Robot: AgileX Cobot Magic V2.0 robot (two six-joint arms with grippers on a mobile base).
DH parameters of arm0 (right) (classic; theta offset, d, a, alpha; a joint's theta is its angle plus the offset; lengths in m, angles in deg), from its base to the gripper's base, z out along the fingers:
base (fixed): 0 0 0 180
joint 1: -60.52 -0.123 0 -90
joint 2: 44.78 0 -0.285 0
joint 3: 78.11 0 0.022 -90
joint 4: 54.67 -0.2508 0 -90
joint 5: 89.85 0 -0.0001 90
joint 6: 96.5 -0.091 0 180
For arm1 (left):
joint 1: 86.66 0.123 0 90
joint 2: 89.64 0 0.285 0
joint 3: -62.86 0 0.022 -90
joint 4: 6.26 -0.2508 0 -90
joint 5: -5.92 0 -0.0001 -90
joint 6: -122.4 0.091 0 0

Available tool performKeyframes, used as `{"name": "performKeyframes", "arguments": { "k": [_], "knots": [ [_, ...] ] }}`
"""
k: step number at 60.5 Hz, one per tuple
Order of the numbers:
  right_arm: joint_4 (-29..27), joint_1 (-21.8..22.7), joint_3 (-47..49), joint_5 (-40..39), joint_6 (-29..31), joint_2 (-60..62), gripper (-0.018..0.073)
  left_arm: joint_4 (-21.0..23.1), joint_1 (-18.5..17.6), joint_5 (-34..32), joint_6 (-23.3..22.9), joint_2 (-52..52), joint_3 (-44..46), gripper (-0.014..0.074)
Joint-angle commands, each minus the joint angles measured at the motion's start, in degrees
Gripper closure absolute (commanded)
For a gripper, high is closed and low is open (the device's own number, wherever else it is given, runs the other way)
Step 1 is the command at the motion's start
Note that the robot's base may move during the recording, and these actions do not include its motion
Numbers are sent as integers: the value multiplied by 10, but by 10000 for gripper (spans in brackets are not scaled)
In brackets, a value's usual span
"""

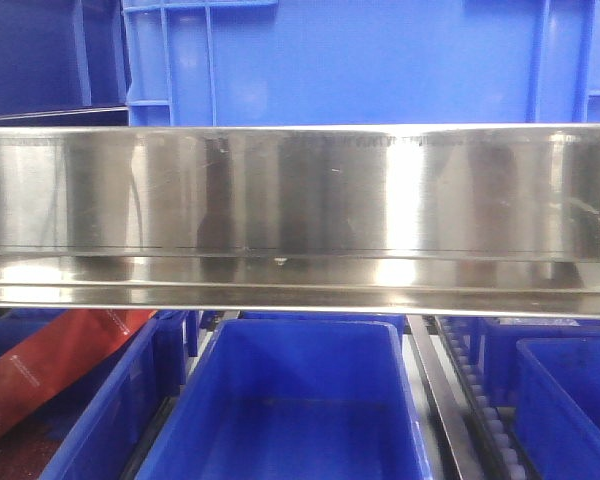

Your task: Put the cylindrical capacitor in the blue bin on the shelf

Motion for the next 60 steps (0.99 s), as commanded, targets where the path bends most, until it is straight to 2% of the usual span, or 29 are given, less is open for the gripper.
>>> {"name": "performKeyframes", "arguments": {
  "k": [1, 9, 22, 32, 40, 51, 57, 60],
  "knots": [
    [8, -2, 1, -14, 2, 0, 659, 25, -12, -17, 39, -24, 51, 707],
    [8, -2, 1, -15, 2, 0, 659, 33, -60, -6, 49, -92, 129, 707],
    [1, -2, 1, -20, 2, 0, 659, 33, -176, -5, 50, -246, 276, 707],
    [-10, -2, 1, -20, 2, 0, 659, 33, -237, -6, 50, -363, 383, 707],
    [-10, -2, 1, -20, 2, 0, 659, 33, -258, -6, 50, -448, 444, 707],
    [-10, -2, 1, -20, 2, 0, 659, 33, -259, -6, 50, -532, 490, 703],
    [-10, -2, 1, -20, 2, 0, 659, 31, -258, -6, 50, -554, 490, 606],
    [-10, -2, 1, -20, 2, 0, 659, 31, -258, -5, 50, -560, 490, 503]
  ]
}}
